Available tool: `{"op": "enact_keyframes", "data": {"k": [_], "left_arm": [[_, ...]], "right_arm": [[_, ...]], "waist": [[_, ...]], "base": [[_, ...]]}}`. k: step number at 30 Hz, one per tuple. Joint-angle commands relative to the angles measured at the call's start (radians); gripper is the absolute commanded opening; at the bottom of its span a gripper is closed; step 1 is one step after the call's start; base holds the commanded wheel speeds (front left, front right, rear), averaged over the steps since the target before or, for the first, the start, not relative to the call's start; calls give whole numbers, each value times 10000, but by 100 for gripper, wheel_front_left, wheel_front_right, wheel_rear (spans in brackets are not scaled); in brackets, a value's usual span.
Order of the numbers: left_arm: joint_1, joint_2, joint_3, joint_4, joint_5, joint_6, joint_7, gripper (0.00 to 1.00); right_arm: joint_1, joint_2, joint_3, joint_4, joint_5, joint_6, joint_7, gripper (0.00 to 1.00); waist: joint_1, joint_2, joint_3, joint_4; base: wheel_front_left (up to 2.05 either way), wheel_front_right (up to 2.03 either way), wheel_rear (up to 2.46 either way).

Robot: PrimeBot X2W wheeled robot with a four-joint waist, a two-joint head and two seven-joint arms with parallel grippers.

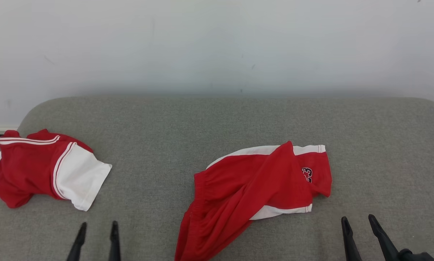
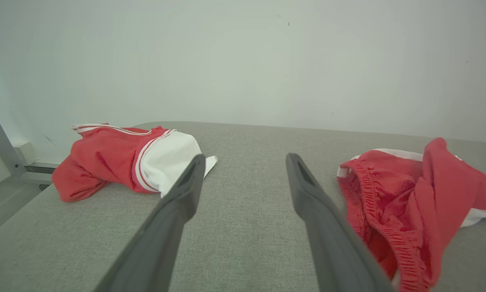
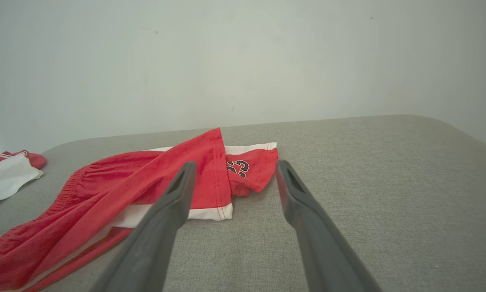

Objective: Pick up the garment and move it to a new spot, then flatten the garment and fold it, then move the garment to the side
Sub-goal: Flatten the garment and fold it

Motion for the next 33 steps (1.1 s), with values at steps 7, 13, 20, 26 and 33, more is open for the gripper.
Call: {"op": "enact_keyframes", "data": {"k": [7, 13, 20, 26, 33], "left_arm": [[-209, 720, -2111, 546, -40, 19, -33, 100], [-541, 1382, -3729, 1281, -642, 20, -33, 100], [-1256, 1618, -5020, 2313, -1093, 21, -33, 100], [-2078, 1942, -6468, 3106, -1415, 21, -33, 100], [-2760, 2076, -7190, 3598, -1855, 20, -32, 100]], "right_arm": [[-885, -745, 736, 1223, 419, -23, 38, 100], [-1787, -1056, 1286, 2604, 713, -23, 118, 100], [-2841, -1119, 1849, 4060, 845, -23, 131, 100], [-3775, -1180, 2542, 5256, 1124, -23, 71, 100], [-4534, -1146, 3277, 6258, 1485, -23, 3, 100]], "waist": [[0, 0, 123, 288], [0, 0, 372, 450], [0, 0, 767, 559], [0, 0, 1033, 609], [0, 0, 1215, 614]], "base": [[0, 0, 0], [0, 0, 0], [0, 0, 0], [0, 0, 0], [0, 0, 0]]}}
